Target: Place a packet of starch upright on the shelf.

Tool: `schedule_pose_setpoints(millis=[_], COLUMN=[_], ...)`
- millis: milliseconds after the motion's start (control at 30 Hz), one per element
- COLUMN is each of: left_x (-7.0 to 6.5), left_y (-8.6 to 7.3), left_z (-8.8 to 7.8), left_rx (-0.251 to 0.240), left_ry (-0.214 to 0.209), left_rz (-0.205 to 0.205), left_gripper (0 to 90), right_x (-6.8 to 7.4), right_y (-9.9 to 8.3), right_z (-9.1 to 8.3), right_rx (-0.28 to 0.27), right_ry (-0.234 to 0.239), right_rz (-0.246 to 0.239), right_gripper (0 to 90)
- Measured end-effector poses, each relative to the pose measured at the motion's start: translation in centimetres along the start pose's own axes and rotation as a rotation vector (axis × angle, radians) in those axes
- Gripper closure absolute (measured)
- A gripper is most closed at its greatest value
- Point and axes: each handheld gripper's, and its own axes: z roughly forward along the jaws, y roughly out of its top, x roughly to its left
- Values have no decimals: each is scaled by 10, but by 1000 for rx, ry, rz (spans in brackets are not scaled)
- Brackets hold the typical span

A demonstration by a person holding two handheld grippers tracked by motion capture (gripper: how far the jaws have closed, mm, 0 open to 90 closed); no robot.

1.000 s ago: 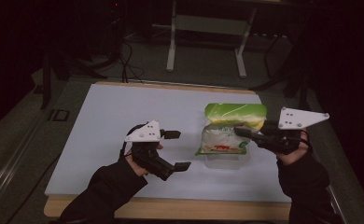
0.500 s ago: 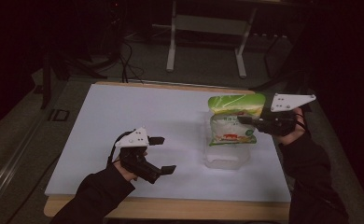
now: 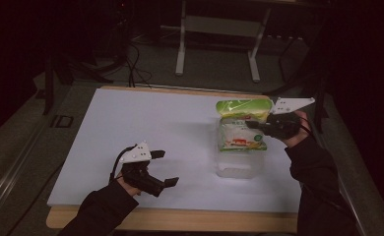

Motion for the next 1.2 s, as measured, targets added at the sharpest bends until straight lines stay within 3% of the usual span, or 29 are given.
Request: schedule_pose_setpoints(millis=[300, 567, 867, 967, 1067, 1133, 1200], left_x=[3, 11, 16, 15, 15, 16, 16], left_y=[-12, -21, -27, -27, -27, -28, -28], left_z=[3, 2, 2, 2, 1, 1, 1], left_rx=[13, 11, 6, 8, 5, 8, 11], left_ry=[30, 30, 27, 26, 23, 22, 23], left_rz=[11, -14, -33, -27, -28, -25, -25], left_gripper=[1, 2, 1, 1, 1, 2, 2], right_x=[-4, -7, -15, -13, -14, -14, -15], right_y=[-7, -19, -37, -43, -52, -60, -65], right_z=[18, 35, 35, 40, 45, 51, 53], right_rx=[-17, 16, -21, 19, 35, 83, 81], right_ry=[-9, 11, 34, 31, 36, 37, 40], right_rz=[37, 70, 129, 110, 127, 124, 133], right_gripper=[809, 810, 809, 811, 812, 814, 814])
